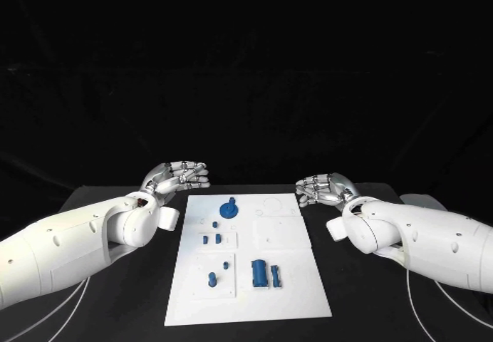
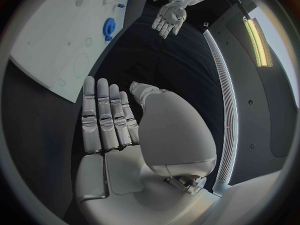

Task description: Assemble the parts on the task board

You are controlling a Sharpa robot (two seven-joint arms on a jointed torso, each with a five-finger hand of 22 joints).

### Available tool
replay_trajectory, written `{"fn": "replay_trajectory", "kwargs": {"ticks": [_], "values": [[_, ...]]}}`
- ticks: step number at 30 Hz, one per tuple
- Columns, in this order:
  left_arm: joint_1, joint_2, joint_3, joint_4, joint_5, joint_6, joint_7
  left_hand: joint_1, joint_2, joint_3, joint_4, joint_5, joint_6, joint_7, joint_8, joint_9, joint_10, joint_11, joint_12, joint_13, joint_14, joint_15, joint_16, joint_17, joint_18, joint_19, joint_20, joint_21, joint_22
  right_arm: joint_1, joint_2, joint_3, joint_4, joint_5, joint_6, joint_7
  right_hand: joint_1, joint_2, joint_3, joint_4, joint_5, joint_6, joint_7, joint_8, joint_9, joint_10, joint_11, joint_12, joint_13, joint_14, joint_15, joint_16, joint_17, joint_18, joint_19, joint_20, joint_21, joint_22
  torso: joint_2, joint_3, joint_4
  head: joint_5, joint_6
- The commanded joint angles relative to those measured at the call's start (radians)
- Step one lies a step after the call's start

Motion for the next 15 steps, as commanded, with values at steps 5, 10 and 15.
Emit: {"fn": "replay_trajectory", "kwargs": {"ticks": [5,10,15], "values": [[-0.022,0.039,0.002,-0.059,0.086,-0.025,0.110,0.038,0.010,-0.027,0.021,0.000,-0.005,-0.014,-0.033,-0.039,0.010,0.018,-0.099,-0.003,-0.025,0.028,-0.165,-0.036,0.002,-0.023,0.033,-0.136,-0.103,0.000,0.080,0.004,-0.113,0.067,0.140,0.124,-0.009,0.001,-0.005,-0.022,-0.011,-0.001,0.016,-0.045,-0.052,0.016,0.018,-0.076,-0.174,-0.003,0.029,-0.166,-0.116,0.012,-0.045,0.035,-0.008,-0.231,-0.027,0.0084,0.0049,0.012,0.026],[-0.029,0.049,0.001,-0.075,0.054,-0.019,0.065,-0.387,0.178,-0.400,-0.212,-0.217,-0.776,-0.198,-0.347,-0.277,-0.967,-0.170,-0.250,-0.066,-0.839,-0.137,-0.496,-0.206,-0.178,-0.883,-0.254,-0.221,-0.215,0.000,0.098,0.005,-0.129,0.051,0.086,0.080,-0.421,0.148,-0.467,-0.232,-0.117,-0.852,-0.184,-0.200,-0.511,-0.290,-0.142,-0.173,-0.348,-0.960,-0.095,-0.403,-0.511,-0.170,-1.017,-0.200,-0.069,-0.680,-0.023,0.0077,0.0038,0.014,0.027],[-0.033,0.045,0.004,-0.050,0.052,-0.054,0.066,-0.550,0.178,-0.400,-0.212,-0.217,-0.776,-0.198,-0.347,-0.277,-0.967,-0.170,-0.250,-0.066,-0.839,-0.137,-0.496,-0.206,-0.178,-0.883,-0.254,-0.221,-0.215,-0.009,0.088,0.017,-0.094,0.068,0.051,0.096,-0.591,0.148,-0.467,-0.232,-0.117,-0.852,-0.184,-0.200,-0.511,-1.015,-0.142,-0.173,-0.348,-0.960,-0.095,-0.403,-0.511,-0.170,-1.017,-0.200,-0.069,-0.680,-0.032,0.0183,0.0214,0.015,0.043]]}}
